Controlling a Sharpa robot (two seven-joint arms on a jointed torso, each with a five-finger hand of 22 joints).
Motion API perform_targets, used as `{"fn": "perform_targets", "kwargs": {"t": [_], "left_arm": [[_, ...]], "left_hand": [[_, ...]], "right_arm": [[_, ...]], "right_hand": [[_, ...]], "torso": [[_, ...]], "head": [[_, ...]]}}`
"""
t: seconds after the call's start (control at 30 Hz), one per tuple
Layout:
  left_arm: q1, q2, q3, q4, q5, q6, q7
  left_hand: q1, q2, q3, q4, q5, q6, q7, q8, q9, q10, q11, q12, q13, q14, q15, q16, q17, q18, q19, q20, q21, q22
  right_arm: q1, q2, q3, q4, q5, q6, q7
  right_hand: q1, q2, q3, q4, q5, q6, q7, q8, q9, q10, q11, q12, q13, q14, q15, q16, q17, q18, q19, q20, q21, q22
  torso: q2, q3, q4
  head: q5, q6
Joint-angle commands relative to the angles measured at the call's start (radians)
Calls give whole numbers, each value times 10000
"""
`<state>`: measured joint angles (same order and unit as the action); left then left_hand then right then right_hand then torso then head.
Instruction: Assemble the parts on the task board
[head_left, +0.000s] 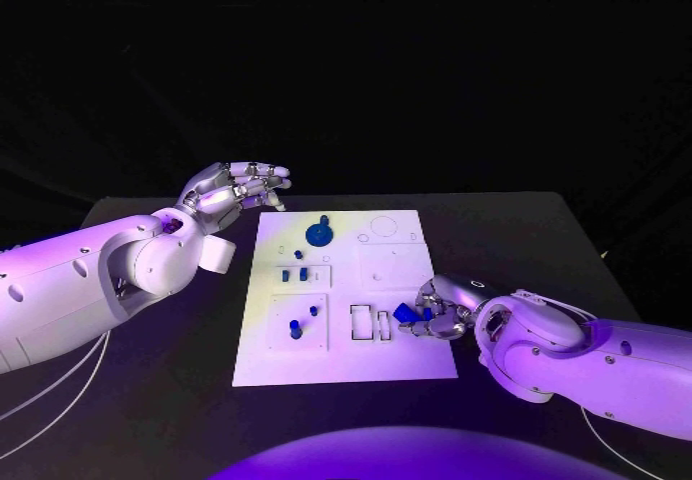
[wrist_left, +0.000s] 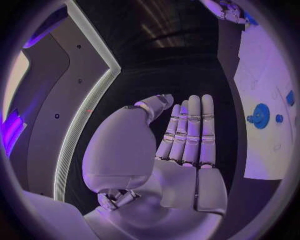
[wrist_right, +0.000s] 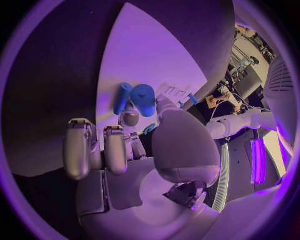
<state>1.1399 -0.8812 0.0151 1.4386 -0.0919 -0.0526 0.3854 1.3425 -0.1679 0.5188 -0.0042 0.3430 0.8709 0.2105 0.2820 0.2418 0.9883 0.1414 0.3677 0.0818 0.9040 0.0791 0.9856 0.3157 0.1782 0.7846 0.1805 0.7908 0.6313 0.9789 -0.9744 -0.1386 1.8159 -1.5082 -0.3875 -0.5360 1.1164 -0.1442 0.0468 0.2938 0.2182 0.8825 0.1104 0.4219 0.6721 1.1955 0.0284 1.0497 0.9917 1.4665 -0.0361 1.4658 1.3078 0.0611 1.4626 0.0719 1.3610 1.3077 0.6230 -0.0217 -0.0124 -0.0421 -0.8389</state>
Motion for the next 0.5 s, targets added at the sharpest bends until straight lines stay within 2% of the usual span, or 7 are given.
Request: {"fn": "perform_targets", "kwargs": {"t": [0.03, 0.2, 0.33, 0.43, 0.5], "left_arm": [[4, -2, 4, 39, 22, 97, 87], [4, -16, 4, 39, 22, 62, 107], [4, -16, 4, 40, 22, 53, 106], [3, -14, 4, 32, 22, 55, 99], [3, -12, 4, 21, 22, 56, 95]], "left_hand": [[-54, 43, -63, -4, 26, -27, 2, -23, -5, 10, 46, -42, -16, -11, 30, -45, -13, 4, -60, -2, 8, 7], [-54, 43, -63, -4, 26, -27, 2, -23, -5, 10, 46, -42, -16, -11, 30, -45, -13, 4, -60, -2, 8, 7], [-53, 53, -59, -4, 29, -23, 0, -21, -3, 16, 43, -38, -14, -10, 29, -41, -12, 6, -60, -1, 4, 6], [-57, 55, -60, -1, 29, -22, 1, -20, -3, 17, 43, -38, -14, -10, 29, -40, -12, 6, -60, -1, 3, 6], [-57, 55, -60, -1, 29, -22, 1, -20, -3, 17, 43, -38, -14, -10, 29, -40, -12, 6, -60, -1, 3, 6]], "right_arm": [[-61, 53, -2, -41, -265, 366, -193], [-109, 106, -2, -55, -256, 215, -133], [-126, 93, -2, -26, -212, -502, 77], [-129, 38, -1, 45, -162, -1201, 313], [-128, 10, 0, 102, -116, -1518, 440]], "right_hand": [[228, 211, -87, -16, 121, 105, -97, 115, 58, 223, -24, 223, 233, 572, -54, 74, 104, -204, 342, -42, 92, 2097], [668, 503, -56, -32, 454, 242, -183, 242, 172, 580, -106, 660, 752, 598, -121, 128, 214, -233, 398, -97, 241, 2137], [1102, 877, 139, -32, 534, 441, -294, 338, 233, 1133, -209, 1366, 1558, 666, -206, 269, 529, -309, 543, -175, 629, 2239], [1239, 1012, 257, -22, 400, 584, -368, 414, 268, 1499, -275, 1869, 2117, 692, -258, 330, 661, -343, 607, -221, 805, 2284], [1234, 1053, 283, -16, 398, 637, -392, 439, 278, 1615, -295, 2027, 2291, 696, -275, 341, 682, -347, 615, -235, 826, 2289]], "torso": [[8, 1, 7], [10, 5, 4], [10, 8, 6], [3, 20, 6], [-1, 15, 1]], "head": [[33, -14], [47, -17], [79, -31], [75, -23], [72, -22]]}}
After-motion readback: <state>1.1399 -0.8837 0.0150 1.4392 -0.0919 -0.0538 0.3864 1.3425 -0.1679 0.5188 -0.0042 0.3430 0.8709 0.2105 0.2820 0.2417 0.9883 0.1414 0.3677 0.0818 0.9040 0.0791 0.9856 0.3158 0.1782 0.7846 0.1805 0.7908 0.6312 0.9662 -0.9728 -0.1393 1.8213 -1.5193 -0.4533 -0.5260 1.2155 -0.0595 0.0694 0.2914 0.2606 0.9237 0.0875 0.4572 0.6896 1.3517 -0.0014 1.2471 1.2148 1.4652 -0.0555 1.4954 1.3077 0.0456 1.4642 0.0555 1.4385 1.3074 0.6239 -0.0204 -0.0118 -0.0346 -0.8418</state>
